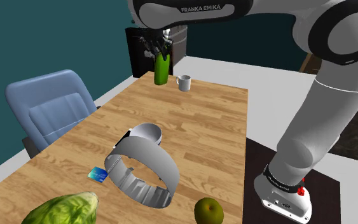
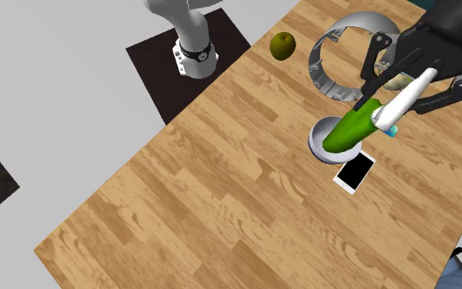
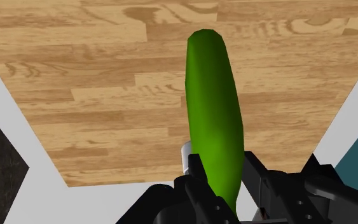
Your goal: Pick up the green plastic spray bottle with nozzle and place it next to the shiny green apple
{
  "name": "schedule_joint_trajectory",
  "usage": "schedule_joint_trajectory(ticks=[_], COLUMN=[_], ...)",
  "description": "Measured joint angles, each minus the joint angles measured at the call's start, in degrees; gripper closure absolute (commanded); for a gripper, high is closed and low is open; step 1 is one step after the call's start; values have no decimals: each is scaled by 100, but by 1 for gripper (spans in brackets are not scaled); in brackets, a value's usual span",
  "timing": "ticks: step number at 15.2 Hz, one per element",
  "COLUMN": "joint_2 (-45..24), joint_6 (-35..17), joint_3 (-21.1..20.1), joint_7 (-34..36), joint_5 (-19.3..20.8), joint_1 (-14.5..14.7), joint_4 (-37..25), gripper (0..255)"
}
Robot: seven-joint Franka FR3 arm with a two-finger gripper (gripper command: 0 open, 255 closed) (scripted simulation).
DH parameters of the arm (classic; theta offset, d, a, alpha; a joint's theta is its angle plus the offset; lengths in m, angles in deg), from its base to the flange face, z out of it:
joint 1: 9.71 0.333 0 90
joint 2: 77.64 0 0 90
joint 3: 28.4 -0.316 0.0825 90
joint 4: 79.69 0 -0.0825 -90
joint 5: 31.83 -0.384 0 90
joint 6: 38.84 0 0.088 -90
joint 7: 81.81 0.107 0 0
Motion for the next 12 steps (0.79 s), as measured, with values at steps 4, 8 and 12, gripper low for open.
schedule_joint_trajectory(ticks=[4,8,12], joint_2=[601,1140,1563], joint_6=[1,120,280], joint_3=[-123,-252,-403], joint_7=[230,453,713], joint_5=[-382,-749,-1070], joint_1=[76,231,427], joint_4=[583,998,1292], gripper=[255,255,255])
